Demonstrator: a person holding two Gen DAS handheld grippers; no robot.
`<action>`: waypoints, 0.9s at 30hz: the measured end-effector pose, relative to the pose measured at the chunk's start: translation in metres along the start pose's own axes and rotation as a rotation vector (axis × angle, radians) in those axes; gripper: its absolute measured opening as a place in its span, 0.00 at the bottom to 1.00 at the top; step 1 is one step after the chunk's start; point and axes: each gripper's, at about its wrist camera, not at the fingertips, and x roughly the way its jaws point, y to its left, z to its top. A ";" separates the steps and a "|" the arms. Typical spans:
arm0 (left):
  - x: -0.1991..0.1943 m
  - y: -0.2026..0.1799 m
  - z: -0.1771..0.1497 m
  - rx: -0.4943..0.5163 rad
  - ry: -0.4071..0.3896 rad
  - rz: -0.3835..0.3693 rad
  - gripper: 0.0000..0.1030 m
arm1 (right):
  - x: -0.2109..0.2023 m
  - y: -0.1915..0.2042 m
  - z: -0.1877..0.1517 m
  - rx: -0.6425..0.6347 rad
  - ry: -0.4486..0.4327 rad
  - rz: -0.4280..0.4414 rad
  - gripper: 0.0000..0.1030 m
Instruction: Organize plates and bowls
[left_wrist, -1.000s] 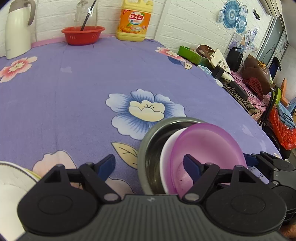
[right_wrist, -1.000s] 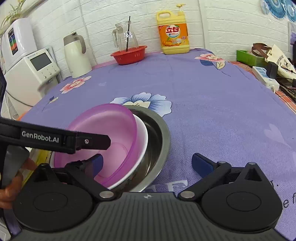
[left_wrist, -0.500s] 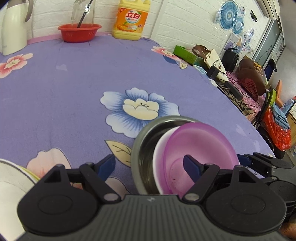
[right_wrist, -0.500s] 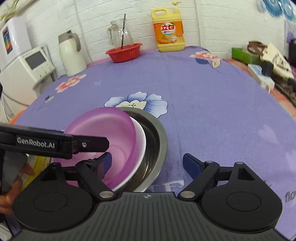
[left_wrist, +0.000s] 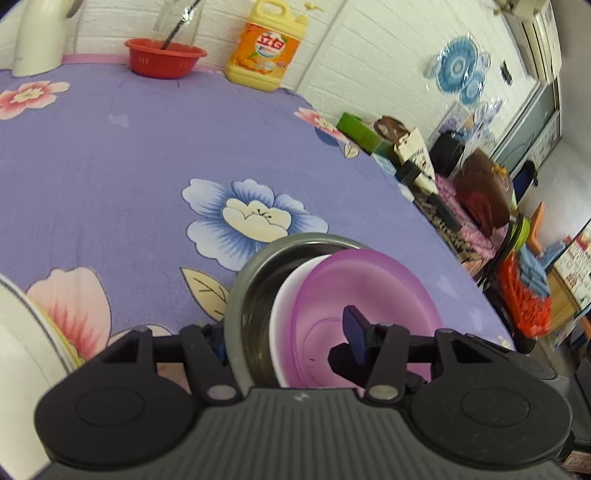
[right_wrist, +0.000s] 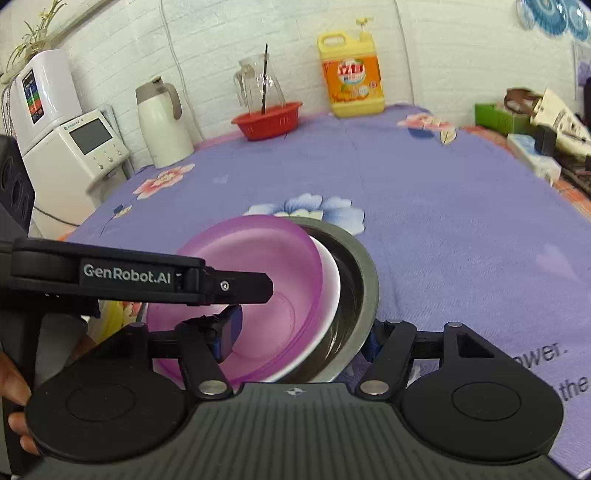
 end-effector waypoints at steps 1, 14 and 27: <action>-0.004 0.001 0.000 -0.016 -0.004 -0.008 0.51 | -0.004 0.003 0.001 -0.014 -0.006 0.001 1.00; -0.111 0.044 -0.005 -0.049 -0.189 0.198 0.51 | -0.004 0.089 0.018 -0.114 -0.043 0.188 1.00; -0.164 0.113 -0.036 -0.156 -0.213 0.343 0.51 | 0.025 0.172 0.002 -0.211 0.061 0.348 1.00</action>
